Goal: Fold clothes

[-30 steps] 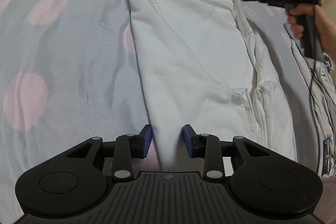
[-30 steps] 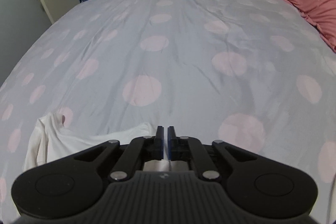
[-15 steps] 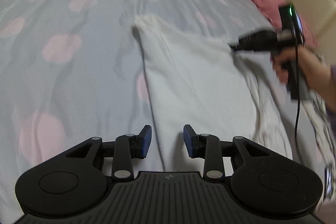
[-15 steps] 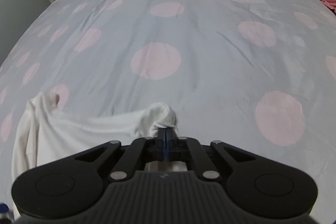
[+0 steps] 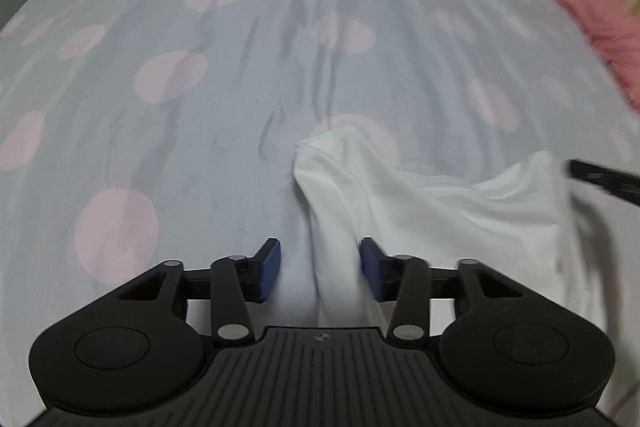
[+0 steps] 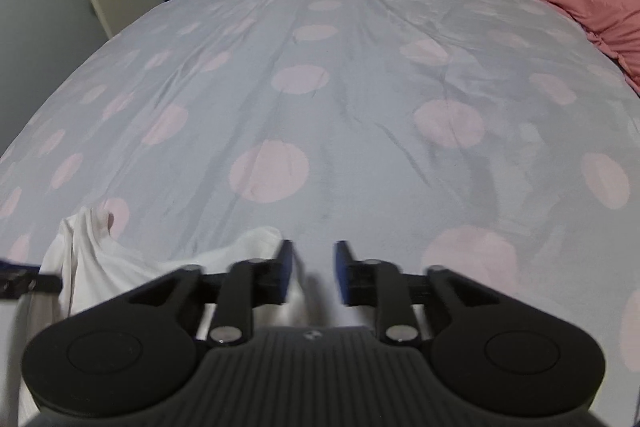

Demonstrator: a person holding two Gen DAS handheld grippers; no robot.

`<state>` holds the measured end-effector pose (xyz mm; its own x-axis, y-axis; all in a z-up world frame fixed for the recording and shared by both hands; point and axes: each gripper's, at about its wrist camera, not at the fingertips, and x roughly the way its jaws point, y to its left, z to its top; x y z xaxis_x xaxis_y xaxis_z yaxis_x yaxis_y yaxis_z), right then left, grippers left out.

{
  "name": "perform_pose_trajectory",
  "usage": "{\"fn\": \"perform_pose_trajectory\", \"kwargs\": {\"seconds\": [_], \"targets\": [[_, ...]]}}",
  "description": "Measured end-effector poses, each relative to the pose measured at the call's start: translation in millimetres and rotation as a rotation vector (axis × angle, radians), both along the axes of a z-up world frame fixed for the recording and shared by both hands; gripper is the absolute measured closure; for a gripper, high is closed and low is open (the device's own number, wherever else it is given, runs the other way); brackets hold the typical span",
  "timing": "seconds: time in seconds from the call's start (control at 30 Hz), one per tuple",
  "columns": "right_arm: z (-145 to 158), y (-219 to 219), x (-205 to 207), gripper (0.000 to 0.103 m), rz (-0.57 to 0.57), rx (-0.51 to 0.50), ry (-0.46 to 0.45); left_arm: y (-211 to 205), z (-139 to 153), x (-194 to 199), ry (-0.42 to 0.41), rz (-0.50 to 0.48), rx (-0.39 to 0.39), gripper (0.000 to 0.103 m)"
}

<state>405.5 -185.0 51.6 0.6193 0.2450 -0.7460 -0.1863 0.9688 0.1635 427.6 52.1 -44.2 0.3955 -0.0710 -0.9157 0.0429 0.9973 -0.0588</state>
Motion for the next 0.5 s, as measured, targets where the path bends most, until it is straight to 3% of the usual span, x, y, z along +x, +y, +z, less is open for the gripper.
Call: {"fn": "perform_pose_trajectory", "kwargs": {"seconds": [0.23, 0.37, 0.5], "targets": [[-17.2, -9.1, -2.4, 0.073, 0.033, -0.008, 0.081, -15.8, -3.6, 19.0, 0.022, -0.042, 0.094, 0.098], [-31.8, -6.0, 3.4, 0.089, 0.039, 0.077, 0.113, -16.6, -7.7, 27.8, 0.016, -0.049, 0.109, 0.098], [-36.8, 14.3, 8.8, 0.099, 0.033, -0.011, 0.075, -13.3, -8.7, 36.8, -0.006, -0.037, 0.095, 0.098]]}}
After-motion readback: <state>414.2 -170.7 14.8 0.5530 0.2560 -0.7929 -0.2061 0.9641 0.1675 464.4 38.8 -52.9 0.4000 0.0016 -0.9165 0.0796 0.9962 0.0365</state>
